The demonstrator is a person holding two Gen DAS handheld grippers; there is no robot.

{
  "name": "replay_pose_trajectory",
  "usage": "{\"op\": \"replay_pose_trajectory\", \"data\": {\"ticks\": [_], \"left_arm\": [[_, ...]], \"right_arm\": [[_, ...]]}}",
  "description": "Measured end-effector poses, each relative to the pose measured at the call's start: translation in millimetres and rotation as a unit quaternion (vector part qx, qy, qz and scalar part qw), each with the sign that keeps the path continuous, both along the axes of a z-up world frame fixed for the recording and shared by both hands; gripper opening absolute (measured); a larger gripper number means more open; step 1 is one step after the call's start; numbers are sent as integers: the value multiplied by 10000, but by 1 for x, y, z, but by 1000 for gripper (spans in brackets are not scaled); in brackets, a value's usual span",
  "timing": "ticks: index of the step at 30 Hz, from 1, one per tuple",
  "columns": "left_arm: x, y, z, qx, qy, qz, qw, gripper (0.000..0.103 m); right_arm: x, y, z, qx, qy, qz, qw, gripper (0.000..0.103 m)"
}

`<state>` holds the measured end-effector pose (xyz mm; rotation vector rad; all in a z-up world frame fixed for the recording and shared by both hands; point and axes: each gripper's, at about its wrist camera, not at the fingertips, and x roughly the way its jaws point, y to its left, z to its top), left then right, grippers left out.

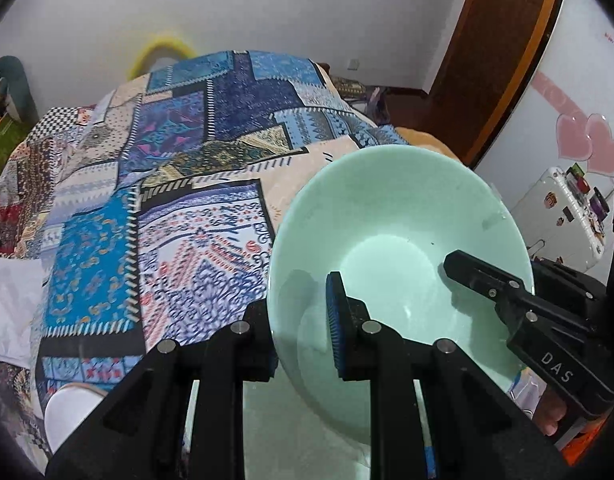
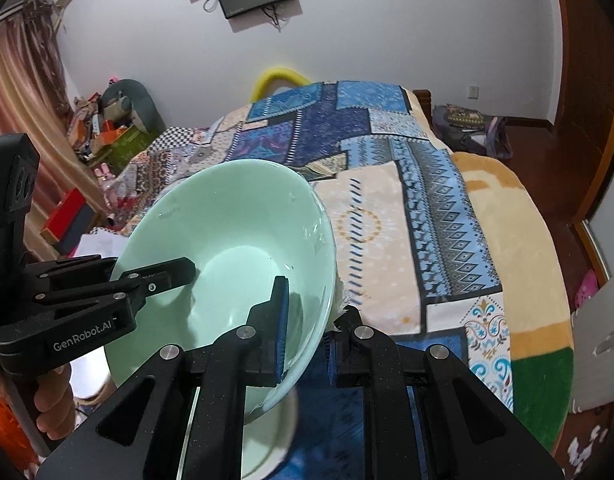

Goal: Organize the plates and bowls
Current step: 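Carry the green bowl with both grippers over the white bowl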

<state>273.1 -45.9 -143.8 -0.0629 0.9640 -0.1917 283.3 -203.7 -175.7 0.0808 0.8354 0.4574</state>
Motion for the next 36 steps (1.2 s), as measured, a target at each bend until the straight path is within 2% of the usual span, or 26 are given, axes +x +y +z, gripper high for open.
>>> {"op": "replay_pose_trajectory", "data": {"ticks": [19, 36], "left_arm": [[-87, 73, 30, -149, -343, 538, 9978, 20], [-145, 164, 19, -321, -320, 1227, 9914, 20]], "right_arm": [[-51, 64, 13, 105, -123, 491, 9987, 14], [-86, 152, 0, -29, 5, 1153, 9933, 14]]}}
